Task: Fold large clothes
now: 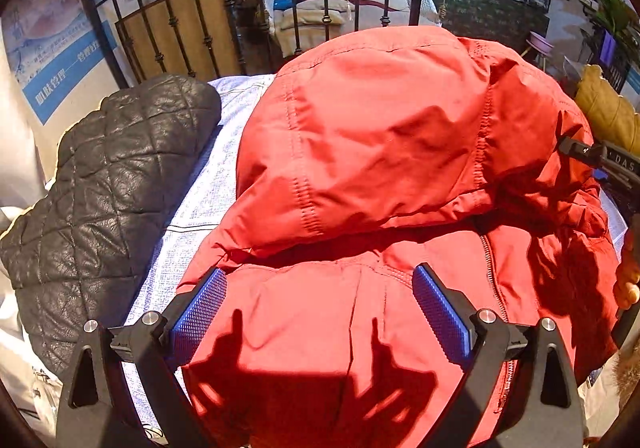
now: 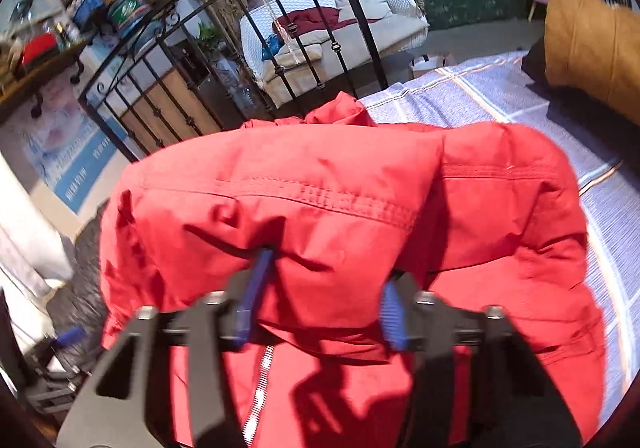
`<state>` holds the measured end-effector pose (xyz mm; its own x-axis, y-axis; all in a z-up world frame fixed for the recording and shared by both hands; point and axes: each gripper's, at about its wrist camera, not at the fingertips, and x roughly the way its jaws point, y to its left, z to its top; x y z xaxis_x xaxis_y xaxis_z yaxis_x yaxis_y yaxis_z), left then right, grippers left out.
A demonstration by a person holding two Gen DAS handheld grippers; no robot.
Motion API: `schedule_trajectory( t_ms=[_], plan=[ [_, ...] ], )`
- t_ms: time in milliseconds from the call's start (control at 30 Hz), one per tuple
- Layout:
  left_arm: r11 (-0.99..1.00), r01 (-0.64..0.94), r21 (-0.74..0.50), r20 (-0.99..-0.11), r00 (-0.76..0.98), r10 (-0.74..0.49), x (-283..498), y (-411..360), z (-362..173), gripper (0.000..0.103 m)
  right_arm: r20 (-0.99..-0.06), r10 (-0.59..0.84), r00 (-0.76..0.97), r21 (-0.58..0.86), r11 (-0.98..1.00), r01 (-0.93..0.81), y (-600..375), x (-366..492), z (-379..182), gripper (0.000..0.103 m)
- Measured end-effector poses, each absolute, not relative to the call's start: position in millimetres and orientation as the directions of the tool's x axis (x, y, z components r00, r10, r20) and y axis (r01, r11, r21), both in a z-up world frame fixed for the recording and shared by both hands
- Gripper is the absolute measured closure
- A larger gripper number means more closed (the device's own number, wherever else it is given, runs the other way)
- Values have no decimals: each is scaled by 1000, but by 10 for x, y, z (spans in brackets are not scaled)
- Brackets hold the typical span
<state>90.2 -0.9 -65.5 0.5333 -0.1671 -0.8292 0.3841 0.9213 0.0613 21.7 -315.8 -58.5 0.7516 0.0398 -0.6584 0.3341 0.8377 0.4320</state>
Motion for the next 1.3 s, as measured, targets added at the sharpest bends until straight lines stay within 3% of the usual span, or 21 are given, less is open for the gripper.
schedule_trajectory(
  t_ms=[100,233,333,367,433,467,500,667,800,900,1033,1067,1300],
  plan=[
    [923,380,65,-836,526,-157,953,9,-675,11,-618,0,786,418,847,329,-3170,230,-404,86],
    [930,368,3,-833,516,-201,1058,-25,-594,11,-618,-112,778,309,875,371,-3259,265,-177,88],
    [938,346,-26,-814,537,-221,1143,-47,-481,11,-667,-144,731,277,863,422,-3357,279,-281,88],
    [938,346,-31,-811,539,-226,1169,-69,-457,11,-705,-130,697,278,853,441,-3406,302,-424,85],
    [937,348,-21,-810,543,-220,1194,-122,-453,11,-745,-118,657,305,815,492,-3510,248,-655,57],
    [936,352,-15,-812,542,-217,1200,-144,-459,11,-753,-116,648,322,793,516,-3548,212,-725,37],
    [935,354,-9,-814,541,-213,1201,-169,-469,11,-751,-98,653,355,774,525,-3586,144,-794,31],
    [934,358,12,-819,539,-197,1229,-213,-497,11,-734,-63,676,412,751,517,-3651,-121,-803,31],
    [937,349,24,-789,582,-197,1283,-188,-355,11,-710,-154,687,329,791,516,-3571,-222,-563,31],
    [934,355,42,-761,617,-200,1351,-203,-228,11,-642,-202,740,279,837,471,-3391,-291,-325,31],
    [925,377,51,-742,634,-218,1525,-288,-139,11,-573,-127,810,239,919,313,-3038,-138,-81,25],
    [920,387,53,-742,632,-223,1563,-324,-142,10,-574,-102,813,227,934,277,-2965,-80,-67,20],
    [902,423,93,-779,595,-199,1936,-679,-361,6,-674,-91,733,113,968,224,-2677,545,-296,19]
  ],
)
